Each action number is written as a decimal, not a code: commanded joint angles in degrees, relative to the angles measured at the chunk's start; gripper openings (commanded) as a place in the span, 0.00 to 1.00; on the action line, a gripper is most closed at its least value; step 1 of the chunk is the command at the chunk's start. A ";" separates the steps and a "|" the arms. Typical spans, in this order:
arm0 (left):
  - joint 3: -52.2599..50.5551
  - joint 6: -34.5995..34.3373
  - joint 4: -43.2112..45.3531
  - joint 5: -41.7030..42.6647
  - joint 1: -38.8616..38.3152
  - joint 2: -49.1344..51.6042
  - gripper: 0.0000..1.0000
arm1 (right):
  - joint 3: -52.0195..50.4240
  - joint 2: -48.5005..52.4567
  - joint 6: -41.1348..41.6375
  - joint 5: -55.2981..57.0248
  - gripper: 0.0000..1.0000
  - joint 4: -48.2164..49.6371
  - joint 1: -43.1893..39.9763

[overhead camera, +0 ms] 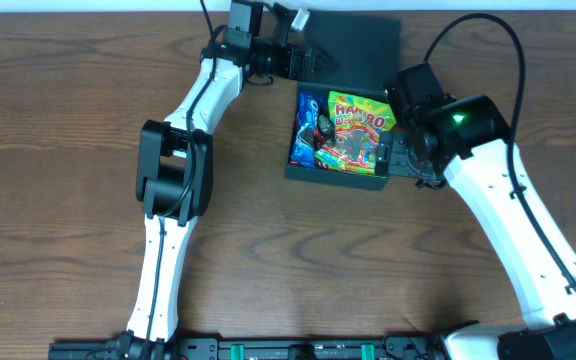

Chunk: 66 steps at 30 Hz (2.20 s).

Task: Pack container
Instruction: 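Swing the lid down over the box with the left gripper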

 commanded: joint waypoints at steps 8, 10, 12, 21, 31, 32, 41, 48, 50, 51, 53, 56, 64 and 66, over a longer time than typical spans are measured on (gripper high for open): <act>8.26 14.21 -11.54 2.62 -0.39 -2.12 0.95 | -0.83 -0.55 -0.02 2.73 0.99 0.68 -0.33; 8.26 17.16 -14.86 2.45 -0.57 -3.43 0.95 | -0.83 -0.55 0.00 2.75 0.99 0.72 -0.37; 8.26 20.26 -18.47 2.19 -0.81 -5.11 0.95 | -0.83 -0.55 -0.02 2.75 0.99 0.72 -0.37; 8.26 30.51 -29.35 -4.85 -4.48 -14.23 0.95 | -0.83 -0.55 0.00 3.41 0.99 0.90 -0.37; 8.26 33.14 -39.67 -5.05 -5.68 -18.27 0.95 | -0.79 -0.59 -0.59 5.92 0.99 0.87 -0.37; 8.26 33.75 -41.27 -5.07 -5.68 -18.62 0.95 | -0.66 -0.68 -1.16 5.90 0.99 0.85 -0.35; 8.26 36.35 -52.17 -8.46 -5.68 -22.25 0.95 | 2.38 -5.29 -5.03 3.61 0.99 1.18 -0.35; 8.26 32.46 -56.37 -18.51 -6.08 -30.16 0.95 | 2.43 -7.74 -8.37 -2.12 0.99 2.27 -0.35; 8.26 31.95 -58.84 -20.94 -6.08 -33.42 0.96 | 2.43 -7.61 -9.94 -4.90 0.99 2.93 -0.35; 8.26 31.93 -60.11 -21.97 -6.12 -34.91 0.95 | 2.43 -7.45 -10.12 -5.46 0.99 3.10 -0.35; 8.26 31.93 -63.36 -24.55 -6.19 -38.14 0.95 | 2.43 -7.30 -10.10 -5.18 0.99 3.02 -0.35; 8.24 31.67 -68.61 -29.05 -6.27 -41.88 0.95 | 2.43 -7.30 -10.10 -5.22 0.99 3.02 -0.35; 8.02 19.96 -81.11 -45.66 -6.29 -45.70 0.96 | 1.18 -5.60 -11.23 -5.25 0.99 3.32 -0.26; 7.02 17.29 -81.11 -48.33 -6.36 -46.29 0.96 | 0.72 -4.20 -12.44 -5.25 0.99 4.26 -0.24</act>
